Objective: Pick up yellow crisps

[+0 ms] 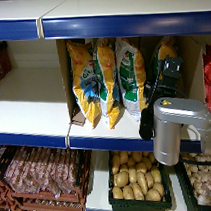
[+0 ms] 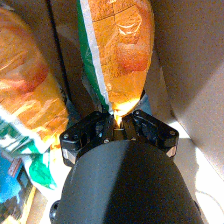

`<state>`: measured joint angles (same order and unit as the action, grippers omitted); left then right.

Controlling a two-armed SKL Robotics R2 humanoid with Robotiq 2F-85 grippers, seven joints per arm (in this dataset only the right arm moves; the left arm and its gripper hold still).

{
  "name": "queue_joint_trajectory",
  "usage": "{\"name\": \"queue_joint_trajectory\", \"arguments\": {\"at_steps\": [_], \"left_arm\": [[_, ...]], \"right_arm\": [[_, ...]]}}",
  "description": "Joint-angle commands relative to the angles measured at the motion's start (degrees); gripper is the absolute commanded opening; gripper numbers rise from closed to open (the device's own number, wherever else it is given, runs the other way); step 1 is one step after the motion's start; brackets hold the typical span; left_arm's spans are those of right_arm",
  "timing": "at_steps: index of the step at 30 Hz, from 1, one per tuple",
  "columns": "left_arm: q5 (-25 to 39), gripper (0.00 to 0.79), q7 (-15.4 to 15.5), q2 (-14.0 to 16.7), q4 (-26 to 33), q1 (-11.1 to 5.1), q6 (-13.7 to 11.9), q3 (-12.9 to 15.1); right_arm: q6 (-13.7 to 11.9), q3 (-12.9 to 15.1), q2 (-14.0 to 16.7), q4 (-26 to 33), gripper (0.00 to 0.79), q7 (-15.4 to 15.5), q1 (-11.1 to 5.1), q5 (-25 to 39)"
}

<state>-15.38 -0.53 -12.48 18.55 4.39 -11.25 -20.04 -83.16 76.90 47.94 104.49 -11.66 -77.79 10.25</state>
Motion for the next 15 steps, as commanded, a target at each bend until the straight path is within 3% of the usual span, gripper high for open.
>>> {"name": "queue_joint_trajectory", "arguments": {"at_steps": [1,10,15], "left_arm": [[0.0,0.0,0.0,0.0,0.0,0.0,0.0,0.0],[0.0,0.0,0.0,0.0,0.0,0.0,0.0,0.0],[0.0,0.0,0.0,0.0,0.0,0.0,0.0,0.0]], "right_arm": [[-1.9,-0.2,0.1,2.0,0.0,0.0,0.07,0.1],[-4.7,-1.1,0.6,5.2,0.0,0.2,-0.4,2.8],[-6.6,-2.9,1.0,6.7,0.0,0.9,-0.89,7.3]]}}
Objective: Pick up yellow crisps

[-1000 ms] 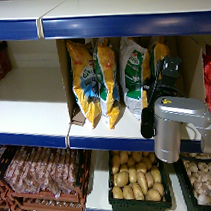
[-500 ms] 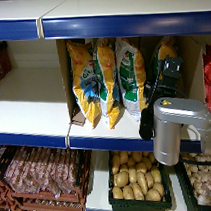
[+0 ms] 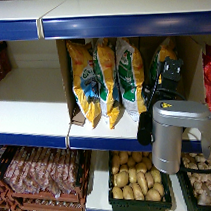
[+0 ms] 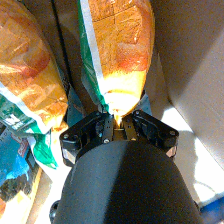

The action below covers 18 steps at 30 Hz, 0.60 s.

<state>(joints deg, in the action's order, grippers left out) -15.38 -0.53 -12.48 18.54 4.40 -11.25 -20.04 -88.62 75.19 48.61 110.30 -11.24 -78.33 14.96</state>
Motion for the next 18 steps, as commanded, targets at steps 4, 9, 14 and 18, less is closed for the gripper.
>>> {"name": "queue_joint_trajectory", "arguments": {"at_steps": [4,9,14,18], "left_arm": [[0.0,0.0,0.0,0.0,0.0,0.0,0.0,0.0],[0.0,0.0,0.0,0.0,0.0,0.0,0.0,0.0],[0.0,0.0,0.0,0.0,0.0,0.0,0.0,0.0],[0.0,0.0,0.0,0.0,0.0,0.0,0.0,0.0]], "right_arm": [[-1.8,-2.5,1.5,3.3,0.0,1.0,-0.88,6.5],[-2.6,-3.4,3.9,8.5,0.0,0.6,-1.5,9.6],[-4.3,-5.2,4.7,11.0,0.0,0.8,-1.54,12.8],[-5.2,-6.3,5.5,12.7,0.0,1.6,-1.94,16.9]]}}
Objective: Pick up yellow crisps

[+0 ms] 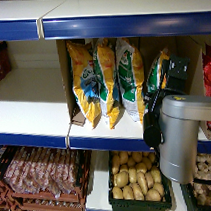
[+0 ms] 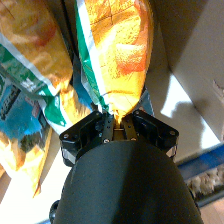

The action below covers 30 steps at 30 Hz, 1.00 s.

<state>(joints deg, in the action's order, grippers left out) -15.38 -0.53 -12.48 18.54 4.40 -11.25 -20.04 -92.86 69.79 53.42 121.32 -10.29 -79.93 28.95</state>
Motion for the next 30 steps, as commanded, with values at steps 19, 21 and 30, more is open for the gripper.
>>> {"name": "queue_joint_trajectory", "arguments": {"at_steps": [19,21,30], "left_arm": [[0.0,0.0,0.0,0.0,0.0,0.0,0.0,0.0],[0.0,0.0,0.0,0.0,0.0,0.0,0.0,0.0],[0.0,0.0,0.0,0.0,0.0,0.0,0.0,0.0]], "right_arm": [[-8.2,-6.7,2.1,5.9,0.001,1.7,-4.24,29.8],[-8.5,-7.0,2.1,5.9,0.002,1.9,-4.64,32.4],[-8.6,-7.7,1.6,5.9,0.002,1.6,-4.42,40.4]]}}
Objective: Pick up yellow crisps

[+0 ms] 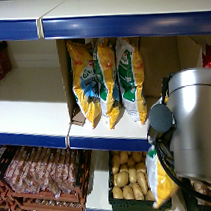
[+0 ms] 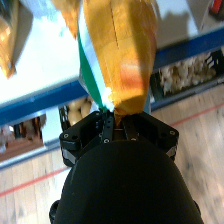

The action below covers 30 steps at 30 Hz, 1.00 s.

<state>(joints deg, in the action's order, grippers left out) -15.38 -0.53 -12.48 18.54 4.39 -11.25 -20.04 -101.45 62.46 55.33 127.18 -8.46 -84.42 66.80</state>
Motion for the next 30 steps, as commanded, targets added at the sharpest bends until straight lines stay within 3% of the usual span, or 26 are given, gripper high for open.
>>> {"name": "queue_joint_trajectory", "arguments": {"at_steps": [1,12,30], "left_arm": [[0.0,0.0,0.0,0.0,0.0,0.0,0.0,0.0],[0.0,0.0,0.0,0.0,0.0,0.0,0.0,0.0],[0.0,0.0,0.0,0.0,0.0,0.0,0.0,0.0]], "right_arm": [[0.1,-0.4,-0.4,0.0,0.001,-0.2,0.23,3.6],[1.6,-1.1,-1.2,0.0,0.003,-0.2,0.94,12.0],[9.3,0.5,-1.8,0.0,0.0,1.5,4.18,22.5]]}}
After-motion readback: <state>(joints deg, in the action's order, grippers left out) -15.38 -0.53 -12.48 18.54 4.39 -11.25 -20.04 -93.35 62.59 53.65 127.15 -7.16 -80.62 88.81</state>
